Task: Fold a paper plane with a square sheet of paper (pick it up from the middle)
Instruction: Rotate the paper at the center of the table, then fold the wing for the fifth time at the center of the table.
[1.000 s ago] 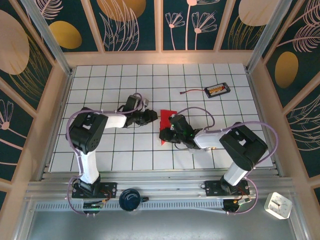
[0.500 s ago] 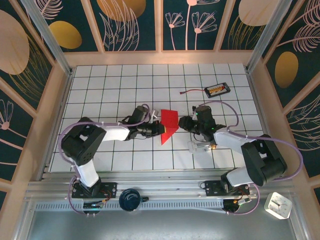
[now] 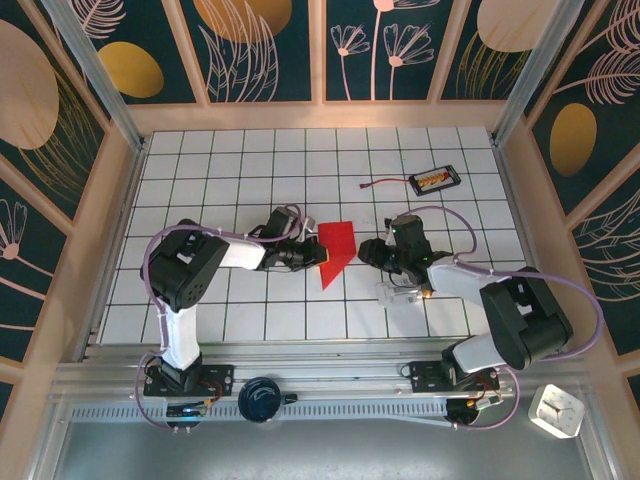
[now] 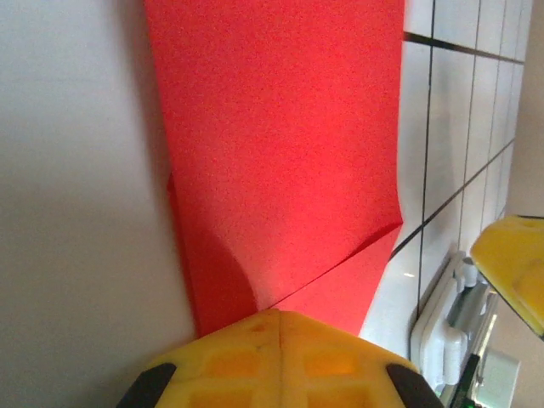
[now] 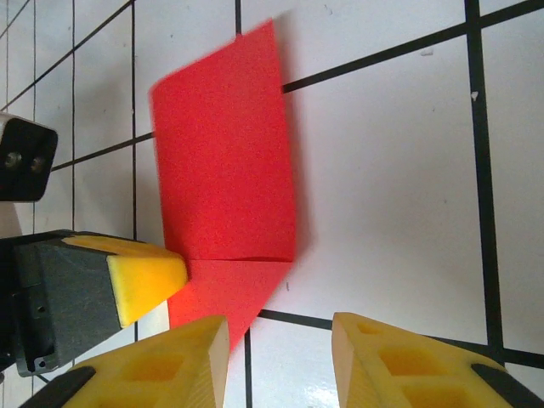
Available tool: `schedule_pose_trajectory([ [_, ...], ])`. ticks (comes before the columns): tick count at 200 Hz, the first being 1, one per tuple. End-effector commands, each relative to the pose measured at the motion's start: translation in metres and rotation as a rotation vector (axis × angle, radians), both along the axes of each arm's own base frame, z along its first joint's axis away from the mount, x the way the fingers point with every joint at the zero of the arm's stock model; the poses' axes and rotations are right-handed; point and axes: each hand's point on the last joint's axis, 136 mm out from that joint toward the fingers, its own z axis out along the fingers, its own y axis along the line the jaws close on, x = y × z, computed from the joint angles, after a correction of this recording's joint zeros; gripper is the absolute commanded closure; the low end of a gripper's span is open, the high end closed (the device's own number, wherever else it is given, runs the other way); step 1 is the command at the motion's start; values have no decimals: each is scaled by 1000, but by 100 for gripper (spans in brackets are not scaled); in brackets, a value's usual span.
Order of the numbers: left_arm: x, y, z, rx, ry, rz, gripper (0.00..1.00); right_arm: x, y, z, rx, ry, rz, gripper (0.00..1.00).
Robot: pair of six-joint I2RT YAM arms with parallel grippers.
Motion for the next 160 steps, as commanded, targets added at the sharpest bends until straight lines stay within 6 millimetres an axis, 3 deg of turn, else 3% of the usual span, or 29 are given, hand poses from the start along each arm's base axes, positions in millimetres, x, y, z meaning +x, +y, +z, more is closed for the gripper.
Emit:
schedule_pose_trajectory([
  [1,-6,7,-14,28,32,-25,99,0,-1,-2,-28,-3,22,63],
  [51,-20,18,-14,54,32,-108,100,-4,1,1,-16,15,52,59],
  [82,-36,24,-14,69,37,-160,100,-10,17,4,85,43,96,54],
  [111,-42,27,-15,62,39,-173,100,-11,33,-4,139,80,134,51],
  [160,-43,27,-15,57,38,-166,100,-12,50,-14,184,111,164,57],
])
